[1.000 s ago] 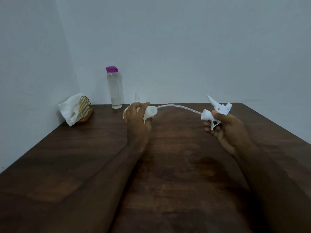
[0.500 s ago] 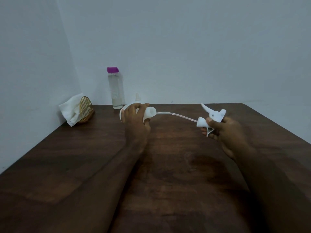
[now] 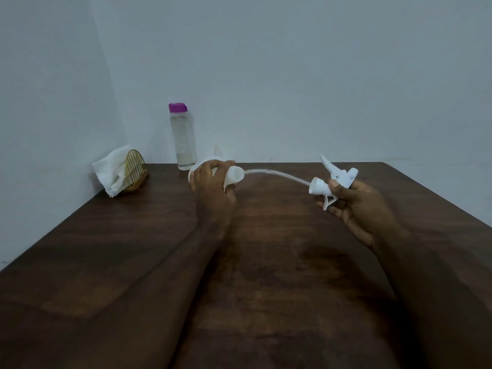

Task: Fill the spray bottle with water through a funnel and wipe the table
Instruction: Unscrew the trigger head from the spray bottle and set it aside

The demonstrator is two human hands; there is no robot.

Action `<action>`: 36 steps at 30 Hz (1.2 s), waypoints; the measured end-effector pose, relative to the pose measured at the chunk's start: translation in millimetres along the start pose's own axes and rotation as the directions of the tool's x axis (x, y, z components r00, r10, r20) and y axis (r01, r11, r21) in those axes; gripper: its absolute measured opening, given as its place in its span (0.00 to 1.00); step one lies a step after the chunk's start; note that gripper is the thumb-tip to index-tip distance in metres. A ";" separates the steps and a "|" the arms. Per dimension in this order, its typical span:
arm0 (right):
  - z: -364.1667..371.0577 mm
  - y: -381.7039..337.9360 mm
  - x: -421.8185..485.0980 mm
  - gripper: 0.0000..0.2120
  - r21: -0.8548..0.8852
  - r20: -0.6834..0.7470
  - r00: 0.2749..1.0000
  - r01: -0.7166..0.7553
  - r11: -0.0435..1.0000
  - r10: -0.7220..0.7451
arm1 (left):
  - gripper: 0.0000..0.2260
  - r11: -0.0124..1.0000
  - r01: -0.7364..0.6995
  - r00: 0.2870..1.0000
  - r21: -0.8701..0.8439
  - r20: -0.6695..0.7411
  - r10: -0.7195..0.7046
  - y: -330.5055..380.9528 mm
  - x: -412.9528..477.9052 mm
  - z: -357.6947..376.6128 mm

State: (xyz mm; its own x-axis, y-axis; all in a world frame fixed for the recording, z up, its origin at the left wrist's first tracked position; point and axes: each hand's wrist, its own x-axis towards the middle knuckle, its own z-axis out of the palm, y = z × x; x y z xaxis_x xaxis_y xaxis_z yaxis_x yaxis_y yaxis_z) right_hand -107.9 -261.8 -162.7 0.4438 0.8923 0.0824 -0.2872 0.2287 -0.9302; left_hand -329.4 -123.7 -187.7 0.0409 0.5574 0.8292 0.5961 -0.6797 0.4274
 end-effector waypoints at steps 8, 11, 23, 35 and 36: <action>1.0 -1.8 -2.9 0.13 -0.163 0.030 0.999 0.026 0.986 -0.021 | 0.19 1.000 0.006 1.000 0.019 -0.002 -0.006 -1.9 -1.5 -1.7; -2.6 -2.6 -3.1 0.17 -0.093 0.090 0.995 0.045 0.995 -0.037 | 0.19 0.999 0.037 0.999 0.000 -0.003 -0.037 -4.0 -0.7 -1.4; -10.6 -6.9 -2.1 0.26 0.029 0.098 0.993 0.062 0.998 -0.064 | 0.20 0.983 0.154 0.988 -0.102 0.025 -0.152 -6.8 0.7 -7.2; -10.1 -8.9 0.1 0.18 0.094 0.033 0.999 0.025 0.995 -0.029 | 0.19 0.983 0.143 0.990 -0.116 0.001 -0.143 -7.4 1.5 -6.1; -10.8 -9.0 0.1 0.16 0.096 0.035 0.999 0.016 0.995 -0.019 | 0.19 0.983 0.142 0.990 -0.115 -0.001 -0.143 -7.5 1.5 -6.2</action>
State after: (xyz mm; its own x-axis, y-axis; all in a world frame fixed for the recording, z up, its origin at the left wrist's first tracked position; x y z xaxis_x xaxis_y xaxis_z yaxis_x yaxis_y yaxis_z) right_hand -96.1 -267.9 -158.1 0.4195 0.9008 0.1123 -0.3602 0.2788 -0.8902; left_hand -338.8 -120.7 -187.5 -0.0460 0.6484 0.7600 0.5000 -0.6437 0.5794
